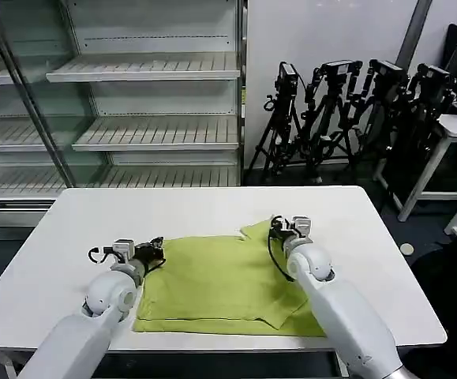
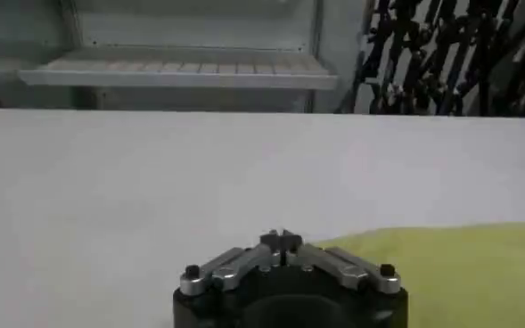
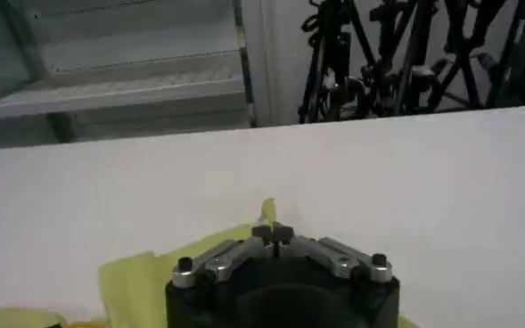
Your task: Fold and organize the clothes.
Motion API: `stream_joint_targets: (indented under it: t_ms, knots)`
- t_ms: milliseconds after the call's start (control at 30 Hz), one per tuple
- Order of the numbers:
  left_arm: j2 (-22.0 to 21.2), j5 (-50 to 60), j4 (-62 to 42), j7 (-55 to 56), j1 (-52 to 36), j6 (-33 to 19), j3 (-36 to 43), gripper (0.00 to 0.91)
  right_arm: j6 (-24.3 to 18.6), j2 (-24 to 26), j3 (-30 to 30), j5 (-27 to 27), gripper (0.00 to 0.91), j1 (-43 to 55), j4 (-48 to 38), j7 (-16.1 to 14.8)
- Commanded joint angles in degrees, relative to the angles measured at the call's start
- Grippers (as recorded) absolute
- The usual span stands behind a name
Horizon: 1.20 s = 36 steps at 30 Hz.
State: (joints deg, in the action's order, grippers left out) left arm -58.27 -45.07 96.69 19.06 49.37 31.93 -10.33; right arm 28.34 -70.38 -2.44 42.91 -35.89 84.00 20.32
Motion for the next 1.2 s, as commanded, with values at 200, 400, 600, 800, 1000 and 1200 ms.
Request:
stream_joint_targets:
  t_ms: [200, 400, 600, 800, 1000, 1200]
  knots:
    - [2.0, -1.8, 9.4, 0.3, 3.8, -1.5, -4.7, 0.020, -2.4, 3.0, -3.6, -0.7, 0.000, -5.8, 12.7, -0.8]
    - [3.7, -1.3, 15.3, 0.2, 8.9, -1.4, -6.8, 0.020, -2.2, 6.0, -6.4, -1.7, 0.000, -11.9, 21.6, -1.0]
    - [5.8, -1.3, 20.1, 0.0, 14.7, -1.7, -9.5, 0.020, -2.3, 9.0, -9.2, -3.4, 0.000, -22.6, 31.2, -1.1]
    - [7.0, -1.3, 23.6, -0.5, 19.5, -2.0, -11.3, 0.020, -2.5, 11.0, -12.3, -3.9, 0.000, -30.2, 36.7, -1.1]
    - [7.6, -0.2, 26.1, -1.1, 24.3, -2.5, -13.1, 0.020, -2.7, 11.6, -16.2, -4.4, 0.000, -36.6, 40.8, -1.8]
    - [7.3, 0.6, 27.7, -1.2, 28.3, -2.3, -13.9, 0.020, -3.7, 11.0, -18.6, -6.4, 0.000, -43.5, 43.2, -2.8]
